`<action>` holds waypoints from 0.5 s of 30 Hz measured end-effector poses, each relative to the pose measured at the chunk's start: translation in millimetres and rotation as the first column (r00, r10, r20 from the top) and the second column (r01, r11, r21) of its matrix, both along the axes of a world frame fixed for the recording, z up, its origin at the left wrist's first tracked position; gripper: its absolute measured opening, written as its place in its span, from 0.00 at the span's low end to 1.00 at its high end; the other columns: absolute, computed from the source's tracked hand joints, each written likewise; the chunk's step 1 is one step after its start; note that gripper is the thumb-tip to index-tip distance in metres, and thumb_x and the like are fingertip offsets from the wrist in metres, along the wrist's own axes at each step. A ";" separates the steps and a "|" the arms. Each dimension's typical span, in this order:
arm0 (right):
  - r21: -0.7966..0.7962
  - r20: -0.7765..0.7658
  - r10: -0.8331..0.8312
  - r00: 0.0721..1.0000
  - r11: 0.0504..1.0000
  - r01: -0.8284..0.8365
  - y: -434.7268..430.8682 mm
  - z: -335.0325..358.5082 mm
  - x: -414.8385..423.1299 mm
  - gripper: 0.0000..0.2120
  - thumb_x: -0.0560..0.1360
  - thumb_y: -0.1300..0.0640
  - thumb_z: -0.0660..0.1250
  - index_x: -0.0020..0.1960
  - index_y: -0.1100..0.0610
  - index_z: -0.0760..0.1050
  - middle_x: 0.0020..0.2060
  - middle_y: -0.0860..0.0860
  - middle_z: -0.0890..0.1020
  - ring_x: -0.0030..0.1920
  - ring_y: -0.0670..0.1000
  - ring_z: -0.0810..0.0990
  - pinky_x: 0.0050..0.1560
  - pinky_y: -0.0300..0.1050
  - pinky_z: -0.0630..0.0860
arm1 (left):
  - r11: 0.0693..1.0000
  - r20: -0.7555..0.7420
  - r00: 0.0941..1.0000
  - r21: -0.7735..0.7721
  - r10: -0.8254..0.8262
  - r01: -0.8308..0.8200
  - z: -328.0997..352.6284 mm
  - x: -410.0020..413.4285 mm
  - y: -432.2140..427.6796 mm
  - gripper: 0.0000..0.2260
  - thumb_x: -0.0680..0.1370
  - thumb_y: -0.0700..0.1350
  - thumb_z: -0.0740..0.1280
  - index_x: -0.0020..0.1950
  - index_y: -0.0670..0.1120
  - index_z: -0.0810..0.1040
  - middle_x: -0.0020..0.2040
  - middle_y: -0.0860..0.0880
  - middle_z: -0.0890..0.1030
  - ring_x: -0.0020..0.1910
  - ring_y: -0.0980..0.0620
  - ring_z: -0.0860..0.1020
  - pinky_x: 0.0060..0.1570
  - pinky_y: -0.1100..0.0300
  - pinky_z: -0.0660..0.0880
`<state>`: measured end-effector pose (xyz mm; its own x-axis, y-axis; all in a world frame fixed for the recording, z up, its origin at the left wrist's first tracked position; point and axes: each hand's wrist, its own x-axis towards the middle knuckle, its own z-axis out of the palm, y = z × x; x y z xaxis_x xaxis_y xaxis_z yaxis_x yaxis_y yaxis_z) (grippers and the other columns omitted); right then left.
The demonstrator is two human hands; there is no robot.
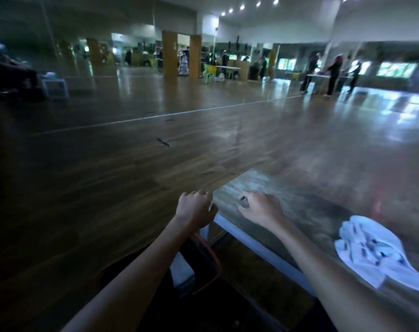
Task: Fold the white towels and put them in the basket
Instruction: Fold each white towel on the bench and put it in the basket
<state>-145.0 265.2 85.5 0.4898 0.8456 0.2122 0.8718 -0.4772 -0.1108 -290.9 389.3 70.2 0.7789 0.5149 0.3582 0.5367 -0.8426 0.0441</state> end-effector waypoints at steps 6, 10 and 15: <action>-0.030 -0.053 -0.216 0.975 0.976 0.215 -82.3 4.5 32.7 0.16 0.76 0.45 0.60 0.61 0.49 0.74 0.51 0.48 0.83 0.49 0.50 0.80 0.47 0.45 0.73 | 0.981 -0.054 0.980 -0.041 -0.190 0.188 12.3 66.9 -52.5 0.18 0.78 0.53 0.56 0.60 0.45 0.74 0.57 0.46 0.79 0.53 0.45 0.78 0.53 0.52 0.70; -0.016 -0.047 -0.345 0.937 0.938 0.345 -143.7 1.4 48.1 0.15 0.74 0.44 0.61 0.57 0.48 0.75 0.51 0.49 0.82 0.55 0.53 0.79 0.49 0.45 0.74 | 0.943 -0.107 0.937 -0.055 -0.331 0.327 9.6 108.6 -104.2 0.18 0.79 0.54 0.55 0.62 0.45 0.73 0.58 0.45 0.77 0.56 0.45 0.77 0.56 0.50 0.69; -0.002 -0.022 -0.489 0.872 0.872 0.489 -225.9 -17.1 63.4 0.12 0.74 0.46 0.59 0.49 0.51 0.76 0.46 0.49 0.82 0.52 0.53 0.79 0.44 0.45 0.72 | 0.874 -0.159 0.859 -0.086 -0.486 0.478 -2.3 155.0 -171.9 0.19 0.79 0.55 0.55 0.61 0.45 0.73 0.58 0.44 0.78 0.56 0.43 0.77 0.57 0.50 0.69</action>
